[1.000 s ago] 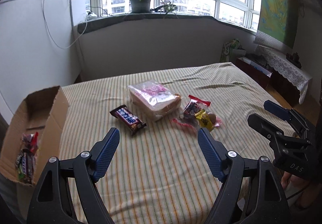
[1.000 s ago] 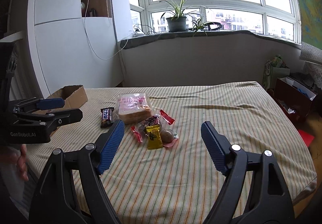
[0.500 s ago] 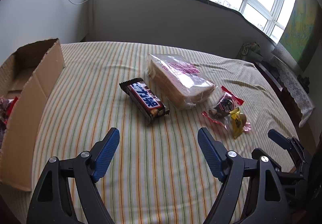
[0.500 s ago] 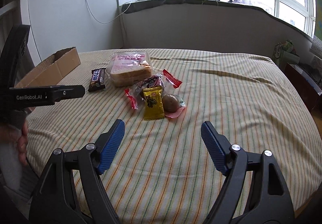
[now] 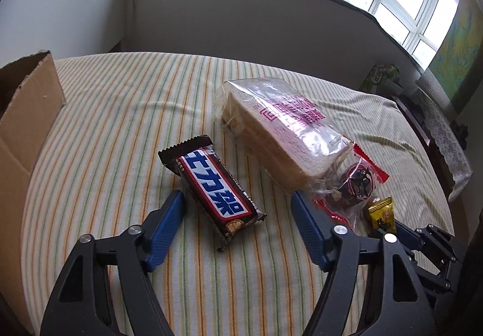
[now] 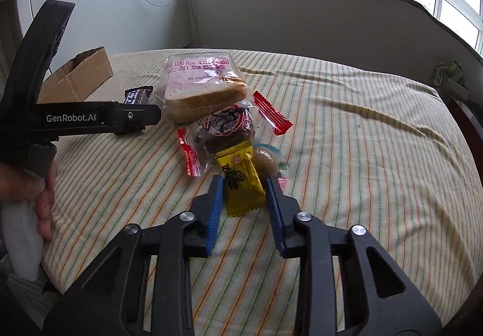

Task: Organize snacks
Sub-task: 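Grasp the blue-and-white chocolate bar with the left tool while the right tool grasps the yellow packet, then carry both snacks to the cardboard box and open both tools over it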

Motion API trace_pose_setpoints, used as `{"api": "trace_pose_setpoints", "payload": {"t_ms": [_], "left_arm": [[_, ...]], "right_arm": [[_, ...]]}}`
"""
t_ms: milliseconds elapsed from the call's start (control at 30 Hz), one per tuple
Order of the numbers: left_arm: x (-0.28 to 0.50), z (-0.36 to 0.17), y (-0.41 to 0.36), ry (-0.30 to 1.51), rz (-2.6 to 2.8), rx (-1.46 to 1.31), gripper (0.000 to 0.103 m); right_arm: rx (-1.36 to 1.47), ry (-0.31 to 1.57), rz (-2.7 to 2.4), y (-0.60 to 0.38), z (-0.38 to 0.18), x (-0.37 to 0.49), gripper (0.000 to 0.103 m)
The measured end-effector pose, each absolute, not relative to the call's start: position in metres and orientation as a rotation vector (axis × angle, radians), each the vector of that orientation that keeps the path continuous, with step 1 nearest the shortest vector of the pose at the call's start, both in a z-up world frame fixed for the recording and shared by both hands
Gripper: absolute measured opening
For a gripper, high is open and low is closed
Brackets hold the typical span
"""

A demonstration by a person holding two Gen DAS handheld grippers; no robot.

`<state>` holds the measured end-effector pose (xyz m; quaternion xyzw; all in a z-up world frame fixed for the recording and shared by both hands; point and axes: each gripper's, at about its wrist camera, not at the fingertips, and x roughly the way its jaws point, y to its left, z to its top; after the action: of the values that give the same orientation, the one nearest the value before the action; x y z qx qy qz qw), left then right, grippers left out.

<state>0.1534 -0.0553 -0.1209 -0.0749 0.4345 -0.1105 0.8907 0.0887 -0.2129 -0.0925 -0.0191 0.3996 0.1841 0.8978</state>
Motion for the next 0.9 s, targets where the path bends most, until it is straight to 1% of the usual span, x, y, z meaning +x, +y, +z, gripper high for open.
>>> {"api": "trace_pose_setpoints", "payload": {"t_ms": [33,67,133,367,500,900], "left_arm": [[0.153,-0.122,-0.054,0.894,-0.227,-0.157,0.045],[0.153,-0.122,-0.052,0.889,-0.233,-0.170,0.037],[0.156,-0.122,-0.048,0.889,-0.252,-0.196,0.034],[0.157,-0.123,-0.040,0.877,-0.295,-0.253,0.030],[0.153,-0.119,-0.042,0.860,-0.319,-0.251,0.029],[0.104,-0.091,-0.043,0.759,-0.377,-0.212,0.029]], "right_arm": [[-0.028,0.830,0.388,-0.214,-0.093,0.089,0.015],[-0.020,0.829,0.394,-0.215,-0.094,0.089,0.013],[-0.012,0.822,0.396,-0.216,-0.095,0.088,0.011],[0.032,0.754,0.418,-0.221,-0.090,0.079,0.011],[0.054,0.745,0.411,-0.224,-0.089,0.078,0.011],[0.152,0.708,0.363,-0.250,-0.084,0.056,0.011]]}}
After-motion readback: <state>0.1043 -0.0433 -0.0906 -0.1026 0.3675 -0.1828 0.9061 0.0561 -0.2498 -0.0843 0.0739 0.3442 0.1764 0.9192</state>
